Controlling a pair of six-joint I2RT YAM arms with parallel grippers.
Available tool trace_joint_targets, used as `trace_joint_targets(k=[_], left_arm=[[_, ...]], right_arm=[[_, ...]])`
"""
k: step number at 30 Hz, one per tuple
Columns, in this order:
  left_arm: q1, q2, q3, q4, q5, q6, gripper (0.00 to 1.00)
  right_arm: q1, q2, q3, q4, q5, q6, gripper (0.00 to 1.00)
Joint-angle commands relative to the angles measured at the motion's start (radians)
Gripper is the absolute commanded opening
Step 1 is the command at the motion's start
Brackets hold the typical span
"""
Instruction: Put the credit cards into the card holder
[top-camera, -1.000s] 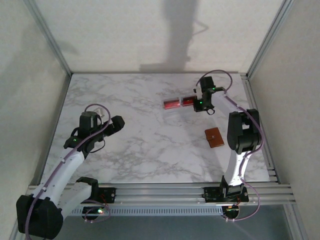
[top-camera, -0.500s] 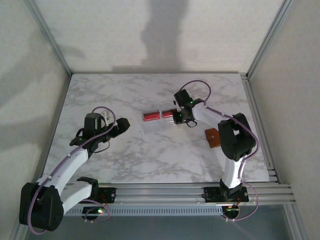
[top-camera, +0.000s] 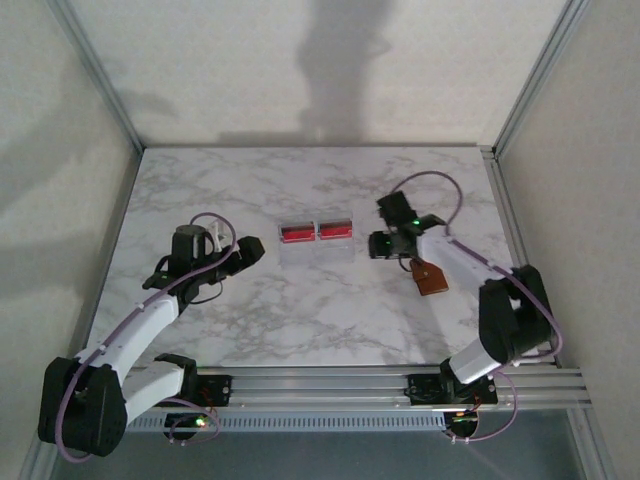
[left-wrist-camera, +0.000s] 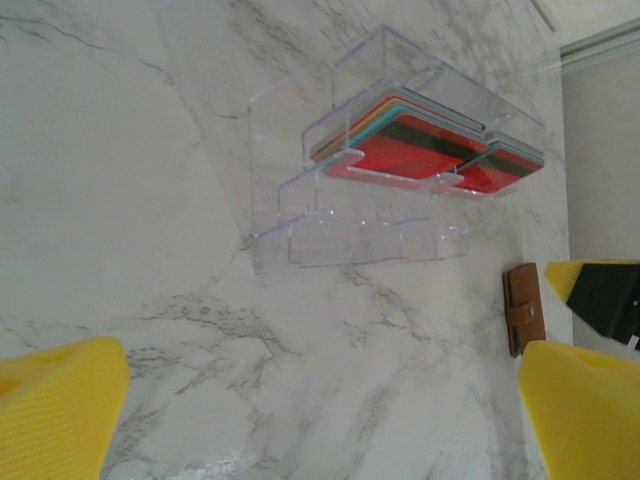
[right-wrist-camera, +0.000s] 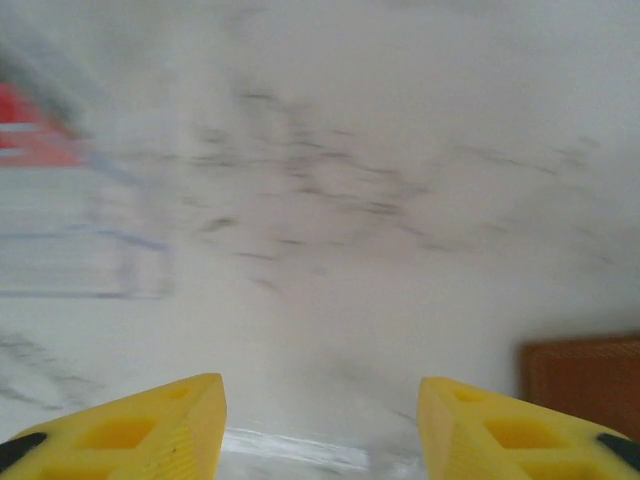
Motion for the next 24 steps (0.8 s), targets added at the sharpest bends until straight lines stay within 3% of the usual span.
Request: trace_joint_targets(k=[1, 4, 7, 10, 13, 16, 24], left_arm=[[-0.026, 0.008, -0.002, 0.028, 0.04, 0.007, 1.0], [-0.046, 0.027, 0.028, -0.015, 0.032, 0.027, 1.0], [-0.062, 0.028, 0.024, -0.017, -0.005, 0.026, 1.0], [-0.07, 0.05, 0.032, -0.007, -0.01, 0.022, 1.0], [-0.088, 0.068, 0.044, -0.015, -0.027, 0.018, 1.0], [-0.112, 0.079, 0.039, 0.014, -0.041, 0.007, 1.0], [-0.16, 0.084, 0.044, -0.013, -0.102, 0.016, 1.0]], right_arm=[[-0.118, -0.069, -0.092, -0.055, -0.042, 0.033, 0.54], [-0.189, -0.1, -0.135, -0.09, -0.007, 0.107, 0.56], [-0.21, -0.091, -0.122, -0.191, 0.083, 0.36, 0.59], [-0.202, -0.135, -0.183, -0.159, -0.008, 0.599, 0.56], [-0.193, -0.195, -0.248, -0.095, 0.029, 0.761, 0.55], [-0.194, -0.174, -0.225, -0.118, 0.104, 0.81, 0.53], [-0.195, -0.018, -0.157, -0.088, 0.107, 0.805, 0.49]])
